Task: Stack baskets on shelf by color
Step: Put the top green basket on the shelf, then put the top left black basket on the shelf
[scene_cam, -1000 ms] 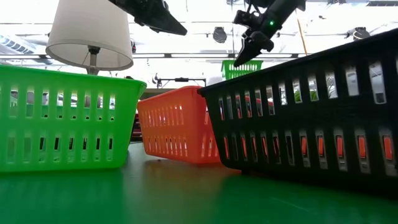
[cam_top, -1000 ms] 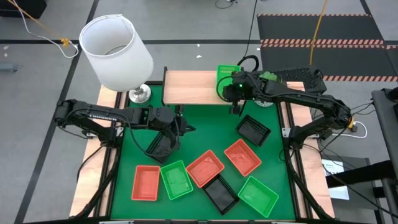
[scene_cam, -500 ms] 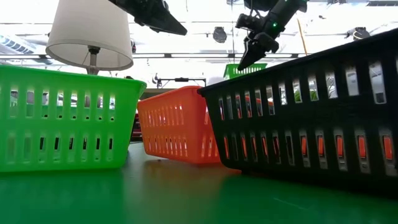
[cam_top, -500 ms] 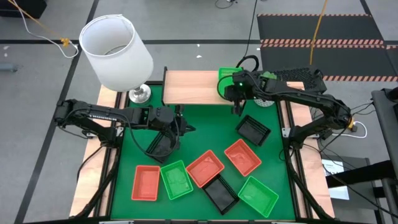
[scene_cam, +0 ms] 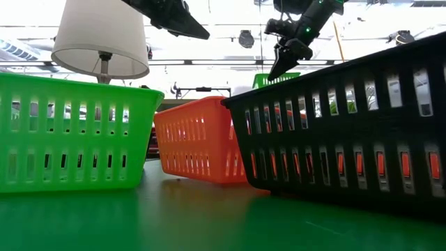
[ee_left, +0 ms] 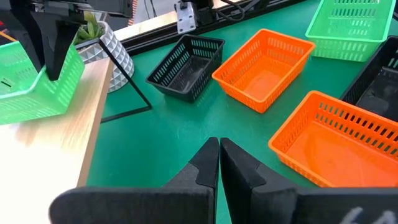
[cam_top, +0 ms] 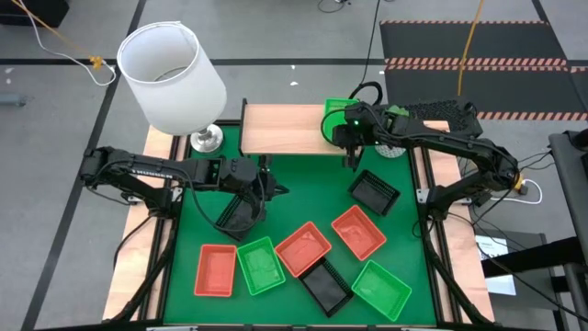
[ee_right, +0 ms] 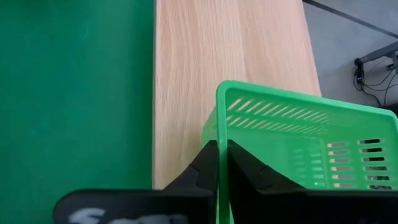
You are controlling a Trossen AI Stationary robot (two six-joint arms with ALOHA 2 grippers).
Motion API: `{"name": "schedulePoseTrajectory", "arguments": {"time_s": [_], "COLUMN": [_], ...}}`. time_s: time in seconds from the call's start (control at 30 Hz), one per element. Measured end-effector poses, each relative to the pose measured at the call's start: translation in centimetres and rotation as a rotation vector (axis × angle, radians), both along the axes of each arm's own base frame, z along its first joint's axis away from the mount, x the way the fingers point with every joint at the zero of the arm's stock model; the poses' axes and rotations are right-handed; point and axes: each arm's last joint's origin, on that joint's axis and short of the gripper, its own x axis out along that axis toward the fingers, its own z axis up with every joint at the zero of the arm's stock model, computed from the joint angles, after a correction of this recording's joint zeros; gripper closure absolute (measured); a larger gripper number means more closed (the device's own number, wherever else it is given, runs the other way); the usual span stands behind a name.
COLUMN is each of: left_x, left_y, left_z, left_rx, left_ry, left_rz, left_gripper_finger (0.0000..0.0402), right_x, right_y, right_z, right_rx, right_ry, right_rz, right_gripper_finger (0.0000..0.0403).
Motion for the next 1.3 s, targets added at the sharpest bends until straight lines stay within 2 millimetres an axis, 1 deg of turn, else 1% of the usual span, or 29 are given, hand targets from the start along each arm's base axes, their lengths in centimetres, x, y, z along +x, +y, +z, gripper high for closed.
{"name": "schedulePoseTrajectory", "arguments": {"time_s": [0.43,0.8,1.0,1.3], "left_x": [0.00,0.00,0.00,0.00], "left_y": [0.00,-0.01,-0.01,-0.01], "left_z": [0.00,0.00,0.00,0.00], "left_rx": [-0.003,-0.003,-0.003,-0.003], "left_ry": [-0.001,-0.001,-0.001,0.000], "left_rz": [0.002,0.001,0.001,0.001], "left_gripper_finger": [0.0382,0.0382,0.0382,0.0382], "right_x": [-0.05,-0.06,-0.17,-0.39], "right_y": [0.01,-0.01,-0.12,-0.40], "right_z": [-0.04,-0.05,-0.08,-0.14], "right_rx": [0.001,-0.010,-0.049,-0.049], "right_ry": [0.007,0.014,0.041,0.054], "right_rz": [0.001,0.006,-0.018,-0.021], "right_gripper_finger": [0.0350,0.0303,0.0302,0.0302]}}
